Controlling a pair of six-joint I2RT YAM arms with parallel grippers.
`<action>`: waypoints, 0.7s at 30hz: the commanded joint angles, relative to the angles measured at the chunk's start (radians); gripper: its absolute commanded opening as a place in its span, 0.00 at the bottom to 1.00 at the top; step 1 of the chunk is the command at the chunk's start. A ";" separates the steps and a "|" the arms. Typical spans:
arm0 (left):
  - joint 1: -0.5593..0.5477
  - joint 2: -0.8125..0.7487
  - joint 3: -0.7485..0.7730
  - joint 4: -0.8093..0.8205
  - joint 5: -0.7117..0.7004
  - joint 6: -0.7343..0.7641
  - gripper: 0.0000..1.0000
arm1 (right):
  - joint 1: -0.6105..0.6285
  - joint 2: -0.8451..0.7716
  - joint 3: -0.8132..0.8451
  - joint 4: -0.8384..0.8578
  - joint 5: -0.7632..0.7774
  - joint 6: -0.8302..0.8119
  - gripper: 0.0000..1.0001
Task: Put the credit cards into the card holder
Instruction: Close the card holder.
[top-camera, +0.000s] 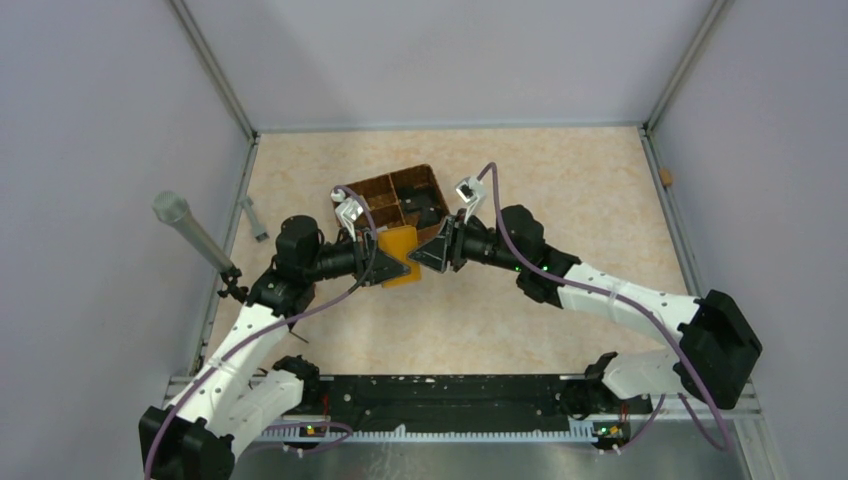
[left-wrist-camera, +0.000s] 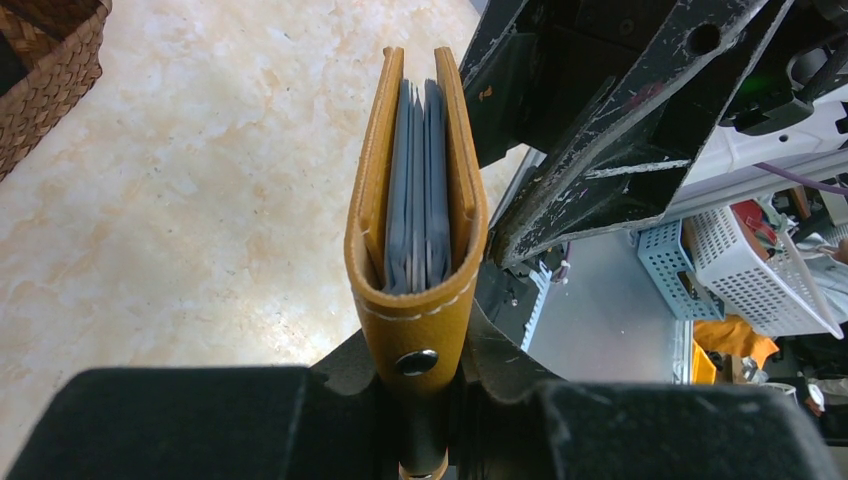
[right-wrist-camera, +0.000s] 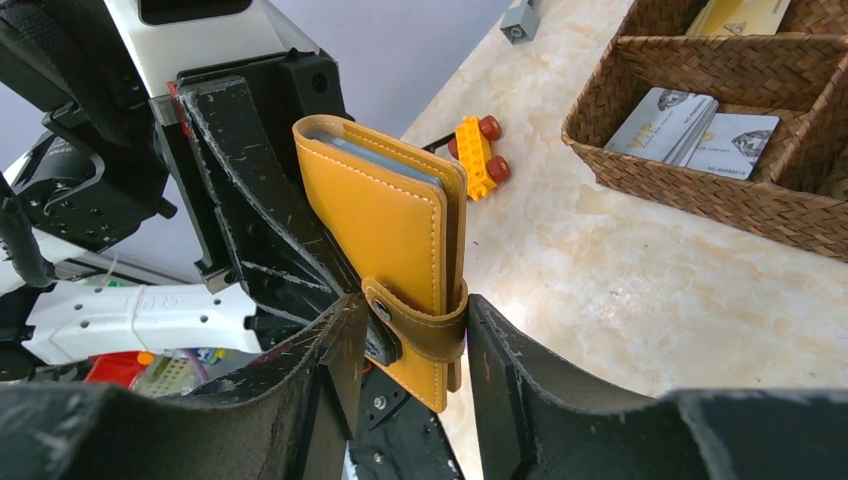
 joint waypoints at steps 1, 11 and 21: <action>0.003 -0.002 0.045 0.019 -0.019 0.019 0.00 | 0.015 -0.043 0.036 0.022 0.007 -0.020 0.42; 0.003 -0.002 0.042 0.024 -0.012 0.016 0.00 | 0.019 -0.022 0.041 0.026 0.003 -0.017 0.36; 0.003 -0.007 0.041 0.028 -0.007 0.013 0.00 | 0.035 0.003 0.047 0.032 0.013 -0.022 0.33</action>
